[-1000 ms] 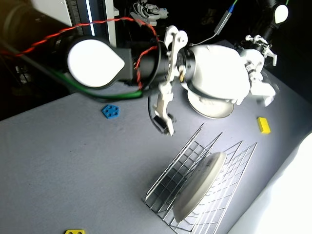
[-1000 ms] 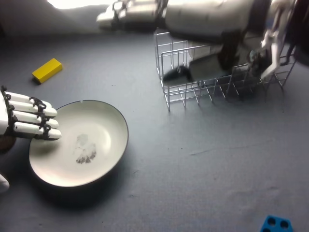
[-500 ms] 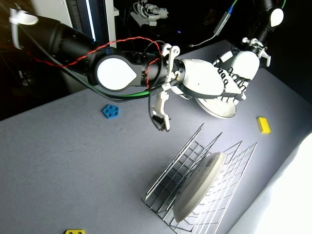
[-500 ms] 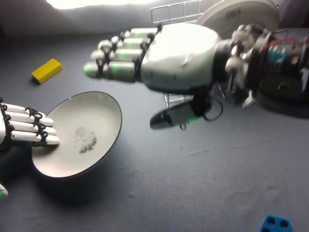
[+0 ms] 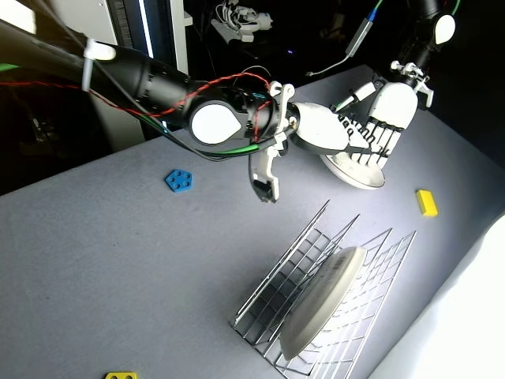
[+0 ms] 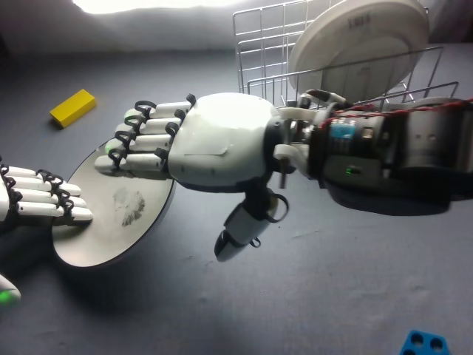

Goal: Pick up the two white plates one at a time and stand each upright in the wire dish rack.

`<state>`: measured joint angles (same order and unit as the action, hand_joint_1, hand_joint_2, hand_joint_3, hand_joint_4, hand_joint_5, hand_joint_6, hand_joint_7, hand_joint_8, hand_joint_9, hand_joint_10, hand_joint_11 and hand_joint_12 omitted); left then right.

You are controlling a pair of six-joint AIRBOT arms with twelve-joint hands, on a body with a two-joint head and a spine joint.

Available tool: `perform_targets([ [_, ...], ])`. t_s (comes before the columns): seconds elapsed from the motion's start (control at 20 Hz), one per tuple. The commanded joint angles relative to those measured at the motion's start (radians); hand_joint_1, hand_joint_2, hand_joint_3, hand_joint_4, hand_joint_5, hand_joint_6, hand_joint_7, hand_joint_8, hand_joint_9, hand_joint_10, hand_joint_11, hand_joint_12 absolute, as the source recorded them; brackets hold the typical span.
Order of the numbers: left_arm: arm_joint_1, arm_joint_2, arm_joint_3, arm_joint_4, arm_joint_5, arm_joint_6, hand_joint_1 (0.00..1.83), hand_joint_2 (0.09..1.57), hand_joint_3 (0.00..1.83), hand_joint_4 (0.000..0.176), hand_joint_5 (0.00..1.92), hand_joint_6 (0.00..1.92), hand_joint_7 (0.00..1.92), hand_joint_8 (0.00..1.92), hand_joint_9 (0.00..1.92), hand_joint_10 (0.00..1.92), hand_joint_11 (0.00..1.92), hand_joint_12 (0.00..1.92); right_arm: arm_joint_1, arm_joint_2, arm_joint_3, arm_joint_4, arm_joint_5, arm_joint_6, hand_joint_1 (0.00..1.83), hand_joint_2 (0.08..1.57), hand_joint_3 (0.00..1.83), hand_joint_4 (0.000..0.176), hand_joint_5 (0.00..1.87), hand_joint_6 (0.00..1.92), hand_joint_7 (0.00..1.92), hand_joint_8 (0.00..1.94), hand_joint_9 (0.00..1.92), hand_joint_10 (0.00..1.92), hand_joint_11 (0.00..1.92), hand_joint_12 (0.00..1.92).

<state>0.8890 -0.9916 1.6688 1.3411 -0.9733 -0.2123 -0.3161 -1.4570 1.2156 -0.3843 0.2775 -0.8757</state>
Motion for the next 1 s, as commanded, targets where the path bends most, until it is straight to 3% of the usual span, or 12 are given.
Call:
perform_targets([
  [0.0,0.013,-0.025,-0.009,0.071,-0.050,-0.007,0.00,1.04,0.00,0.000,0.05,0.00,0.06,0.00,0.04,0.00,0.01,0.01,0.007,-0.004,0.005,0.013,0.091,-0.003,1.06,0.69,0.00,0.014,0.00,0.00,0.00,0.00,0.00,0.00,0.00,0.00],
  [0.2,0.019,-0.030,-0.006,0.054,-0.055,-0.028,0.00,1.04,0.00,0.000,0.03,0.00,0.05,0.00,0.03,0.00,0.00,0.00,0.002,-0.075,0.071,0.012,0.087,-0.032,1.12,0.72,0.00,0.005,0.00,0.00,0.00,0.00,0.00,0.00,0.00,0.00],
  [0.3,0.022,-0.031,-0.005,0.052,-0.055,-0.032,0.00,1.04,0.00,0.000,0.06,0.01,0.07,0.01,0.05,0.01,0.02,0.01,-0.005,-0.103,0.095,0.012,0.084,-0.057,1.14,0.75,0.00,0.010,0.00,0.00,0.00,0.00,0.00,0.00,0.00,0.00],
  [0.4,0.024,-0.032,-0.006,0.050,-0.055,-0.035,0.00,1.05,0.00,0.000,0.05,0.00,0.05,0.00,0.03,0.00,0.00,0.00,-0.014,-0.128,0.118,0.012,0.080,-0.071,1.19,0.78,0.02,0.028,0.00,0.00,0.00,0.00,0.00,0.00,0.01,0.00],
  [0.65,0.026,-0.034,-0.004,0.050,-0.055,-0.035,0.00,1.04,0.00,0.000,0.06,0.01,0.07,0.01,0.04,0.01,0.00,0.00,-0.019,-0.174,0.168,0.012,0.085,-0.070,1.30,0.90,0.01,0.011,0.00,0.00,0.00,0.00,0.00,0.00,0.02,0.03],
  [0.75,0.026,-0.035,-0.001,0.050,-0.054,-0.035,0.00,1.05,0.00,0.000,0.04,0.00,0.04,0.00,0.02,0.00,0.00,0.00,-0.015,-0.180,0.171,0.012,0.091,-0.070,1.35,0.94,0.00,0.010,0.00,0.00,0.00,0.00,0.00,0.00,0.00,0.29],
  [0.95,0.025,-0.037,0.001,0.050,-0.054,-0.035,0.00,1.03,0.00,0.000,0.03,0.00,0.05,0.00,0.02,0.00,0.00,0.00,-0.006,-0.195,0.180,0.013,0.094,-0.070,1.42,0.98,0.00,0.000,0.00,0.00,0.00,0.00,0.00,0.00,0.00,0.55],
])
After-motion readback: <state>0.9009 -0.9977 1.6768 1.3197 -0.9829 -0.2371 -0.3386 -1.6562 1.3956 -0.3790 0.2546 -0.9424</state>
